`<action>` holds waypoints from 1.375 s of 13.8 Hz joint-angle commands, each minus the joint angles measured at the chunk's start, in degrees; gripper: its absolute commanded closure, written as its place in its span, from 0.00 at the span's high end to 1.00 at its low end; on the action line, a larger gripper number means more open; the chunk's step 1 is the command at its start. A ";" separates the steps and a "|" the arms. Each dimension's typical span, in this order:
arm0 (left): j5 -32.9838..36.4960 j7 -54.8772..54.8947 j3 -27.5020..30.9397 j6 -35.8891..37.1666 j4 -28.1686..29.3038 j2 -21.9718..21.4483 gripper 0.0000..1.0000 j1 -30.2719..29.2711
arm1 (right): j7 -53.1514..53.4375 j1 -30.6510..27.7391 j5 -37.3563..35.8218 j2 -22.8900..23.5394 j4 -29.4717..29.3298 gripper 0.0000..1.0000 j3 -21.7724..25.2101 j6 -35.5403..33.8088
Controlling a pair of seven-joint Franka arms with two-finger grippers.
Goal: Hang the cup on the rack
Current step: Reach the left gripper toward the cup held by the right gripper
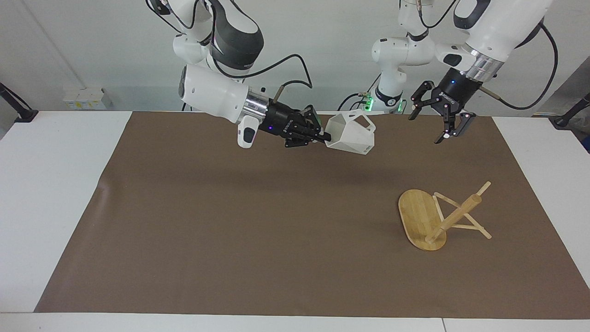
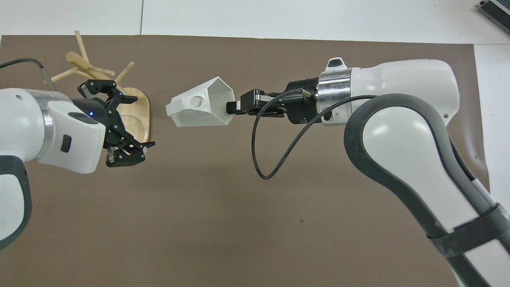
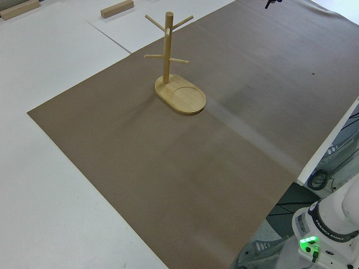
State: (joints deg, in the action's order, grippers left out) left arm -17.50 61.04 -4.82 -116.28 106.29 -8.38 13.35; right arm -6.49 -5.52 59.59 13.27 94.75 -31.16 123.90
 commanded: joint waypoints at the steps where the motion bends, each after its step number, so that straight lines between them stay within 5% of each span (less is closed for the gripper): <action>1: -1.31 2.59 0.60 -3.33 2.43 -1.73 1.00 2.64 | 0.68 -0.45 1.67 -0.35 0.62 0.00 -0.83 1.17; 8: -7.54 -0.47 -0.53 -7.20 -0.37 3.72 1.00 4.32 | 0.68 -0.45 1.67 -0.35 0.70 0.00 -1.10 1.17; 16: -7.20 -4.34 -0.89 -9.67 -1.34 5.04 1.00 5.19 | 0.77 -0.45 1.67 -0.44 0.70 0.00 -1.10 1.08; 19: -6.40 -6.19 -0.89 -9.85 -1.17 4.95 0.64 6.16 | 0.77 -0.45 1.67 -0.44 0.70 0.00 -1.10 1.08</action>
State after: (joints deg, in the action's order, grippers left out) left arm -24.01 56.66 -5.94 -125.30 105.58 -3.90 17.90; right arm -6.47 -5.71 59.58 13.30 95.10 -31.29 123.97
